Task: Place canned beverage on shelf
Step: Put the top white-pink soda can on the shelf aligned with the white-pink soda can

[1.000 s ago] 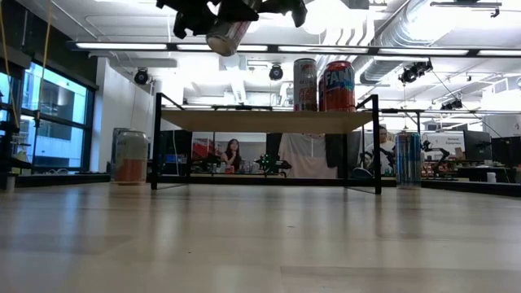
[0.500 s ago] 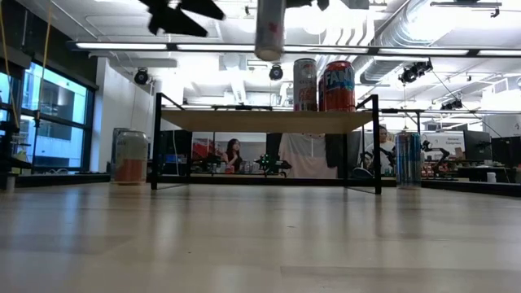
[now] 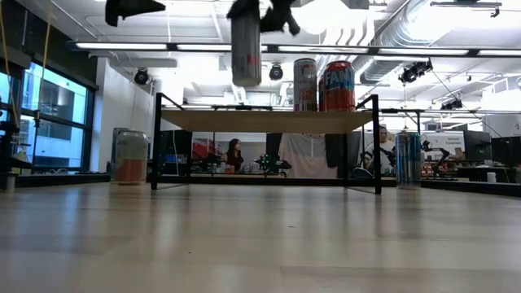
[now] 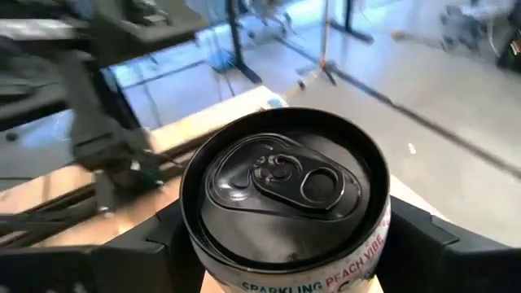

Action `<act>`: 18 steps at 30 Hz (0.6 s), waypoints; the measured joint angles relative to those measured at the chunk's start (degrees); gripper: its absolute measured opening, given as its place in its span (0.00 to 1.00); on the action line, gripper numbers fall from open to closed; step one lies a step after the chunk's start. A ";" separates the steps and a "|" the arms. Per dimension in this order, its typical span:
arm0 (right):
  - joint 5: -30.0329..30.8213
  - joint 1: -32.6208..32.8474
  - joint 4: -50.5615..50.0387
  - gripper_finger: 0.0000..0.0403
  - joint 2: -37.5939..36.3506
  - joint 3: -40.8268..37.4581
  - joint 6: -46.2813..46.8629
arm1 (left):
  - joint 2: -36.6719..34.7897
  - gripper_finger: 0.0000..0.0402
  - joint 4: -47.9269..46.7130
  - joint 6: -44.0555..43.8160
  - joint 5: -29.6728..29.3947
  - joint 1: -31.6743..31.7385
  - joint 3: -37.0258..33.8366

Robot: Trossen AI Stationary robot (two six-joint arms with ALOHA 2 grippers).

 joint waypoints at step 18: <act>1.03 -2.68 3.52 0.63 5.79 -0.09 9.51 | 0.47 0.75 0.01 -1.17 0.53 0.00 -1.04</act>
